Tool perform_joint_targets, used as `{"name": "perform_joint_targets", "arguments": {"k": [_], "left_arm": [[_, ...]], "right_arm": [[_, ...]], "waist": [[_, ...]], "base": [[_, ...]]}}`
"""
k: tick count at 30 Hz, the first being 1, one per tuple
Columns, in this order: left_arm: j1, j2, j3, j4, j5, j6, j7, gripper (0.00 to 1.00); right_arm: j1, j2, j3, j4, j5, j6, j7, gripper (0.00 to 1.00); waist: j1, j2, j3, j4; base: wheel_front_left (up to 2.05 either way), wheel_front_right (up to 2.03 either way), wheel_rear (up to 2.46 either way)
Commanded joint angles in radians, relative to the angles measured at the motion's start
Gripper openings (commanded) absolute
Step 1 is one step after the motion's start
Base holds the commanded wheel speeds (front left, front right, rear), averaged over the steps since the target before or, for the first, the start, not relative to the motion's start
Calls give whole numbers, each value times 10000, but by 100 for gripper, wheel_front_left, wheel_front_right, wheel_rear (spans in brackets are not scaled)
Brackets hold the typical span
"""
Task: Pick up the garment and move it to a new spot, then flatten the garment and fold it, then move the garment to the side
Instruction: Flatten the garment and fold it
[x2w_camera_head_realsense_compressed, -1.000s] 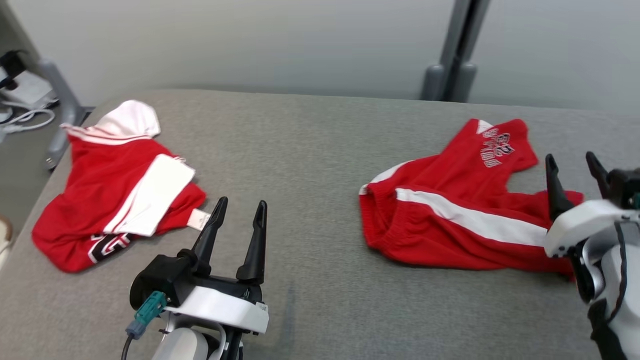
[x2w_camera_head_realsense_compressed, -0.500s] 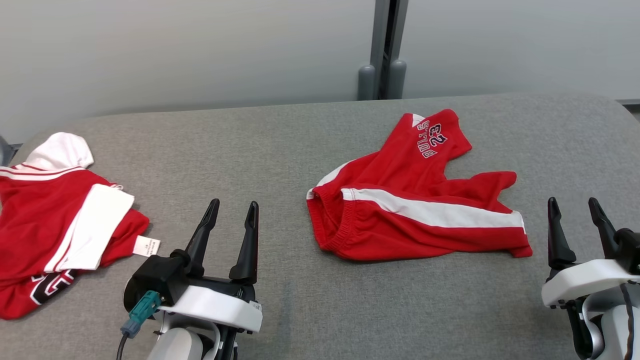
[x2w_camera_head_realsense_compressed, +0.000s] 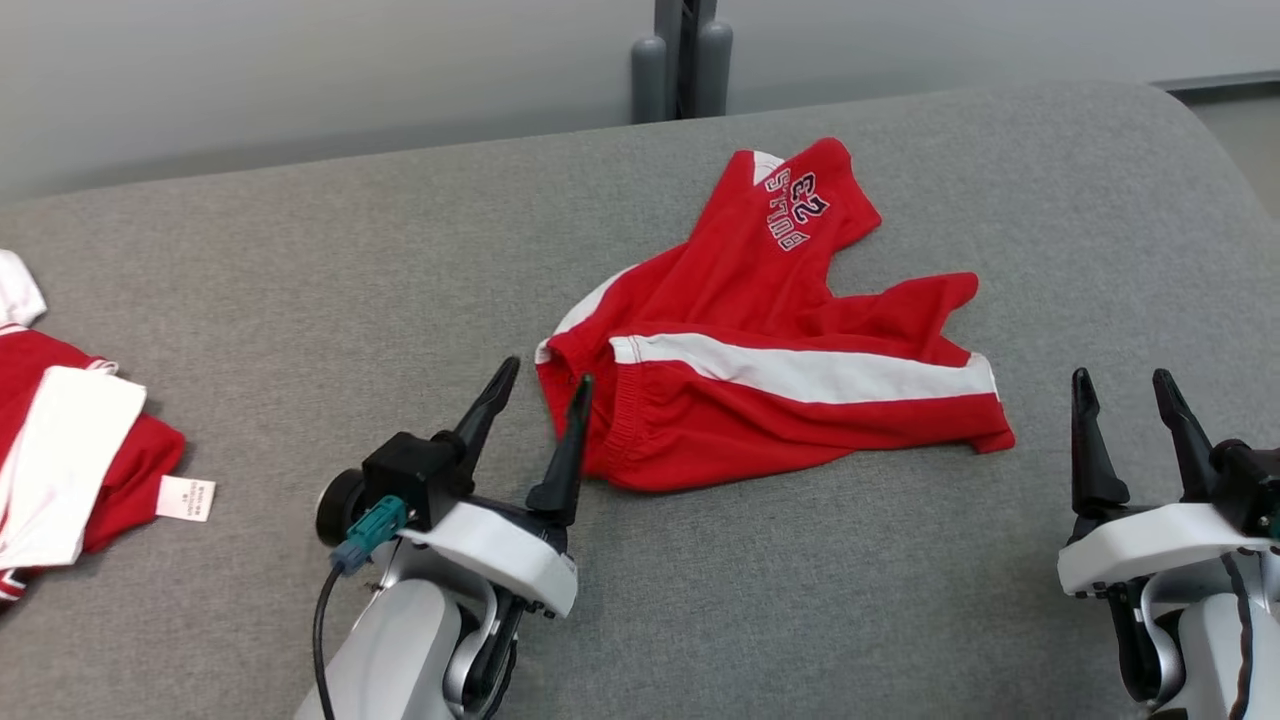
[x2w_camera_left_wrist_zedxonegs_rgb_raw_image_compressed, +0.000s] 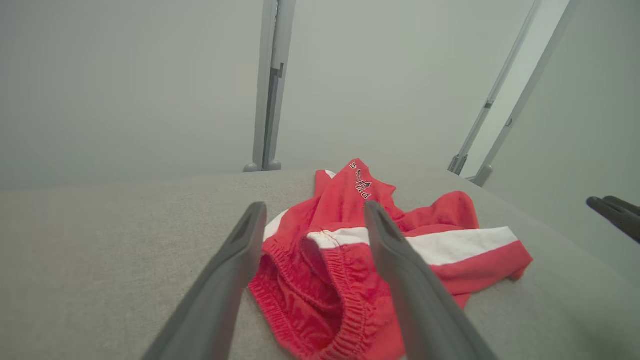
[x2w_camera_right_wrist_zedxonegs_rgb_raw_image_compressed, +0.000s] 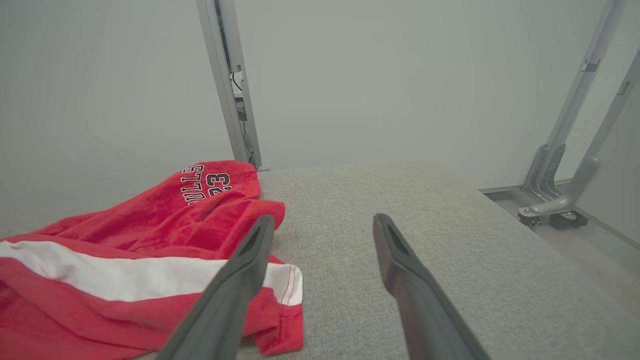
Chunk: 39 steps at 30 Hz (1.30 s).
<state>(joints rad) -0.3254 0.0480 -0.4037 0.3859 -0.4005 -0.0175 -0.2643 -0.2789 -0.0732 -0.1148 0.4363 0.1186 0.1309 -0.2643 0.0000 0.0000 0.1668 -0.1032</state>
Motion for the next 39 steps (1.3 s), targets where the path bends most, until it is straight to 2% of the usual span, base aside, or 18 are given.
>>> {"name": "perform_joint_targets", "arguments": {"k": [1,7,10,17,21,28,38,39], "left_arm": [[-235,46,-82,91,-38,-95,3,100],[-1402,55,-1130,1432,-936,-459,3,100],[-1792,55,-1546,2144,-2094,-674,3,100],[-3151,52,-2636,3855,-3693,-787,3,100],[-3609,53,-3239,4556,-4218,-713,64,100],[-4124,53,-3903,5158,-4866,-385,6,100],[-4511,52,-4780,5493,-5965,-623,442,100],[-4575,50,-4855,5514,-6046,-612,421,97]], "right_arm": [[-145,-20,-25,-69,51,-3,-3,100],[-186,95,111,-459,160,-3,-3,100],[-142,129,191,-578,173,-3,-3,100],[-101,181,263,-675,211,-3,-3,100],[-130,188,262,-692,130,-3,-3,100],[-128,201,357,-730,82,-3,-3,100],[-155,208,440,-719,41,-3,-3,100],[-164,209,443,-713,29,-3,-3,100]], "waist": [[0,0,288,-282],[0,0,695,-687],[0,0,798,-819],[0,0,896,-930],[0,0,900,-921],[0,0,915,-874],[0,0,946,-906],[0,0,952,-911]], "base": [[0,0,0],[0,0,0],[0,0,0],[0,0,0],[0,0,0],[0,0,0],[0,0,0],[0,0,0]]}}
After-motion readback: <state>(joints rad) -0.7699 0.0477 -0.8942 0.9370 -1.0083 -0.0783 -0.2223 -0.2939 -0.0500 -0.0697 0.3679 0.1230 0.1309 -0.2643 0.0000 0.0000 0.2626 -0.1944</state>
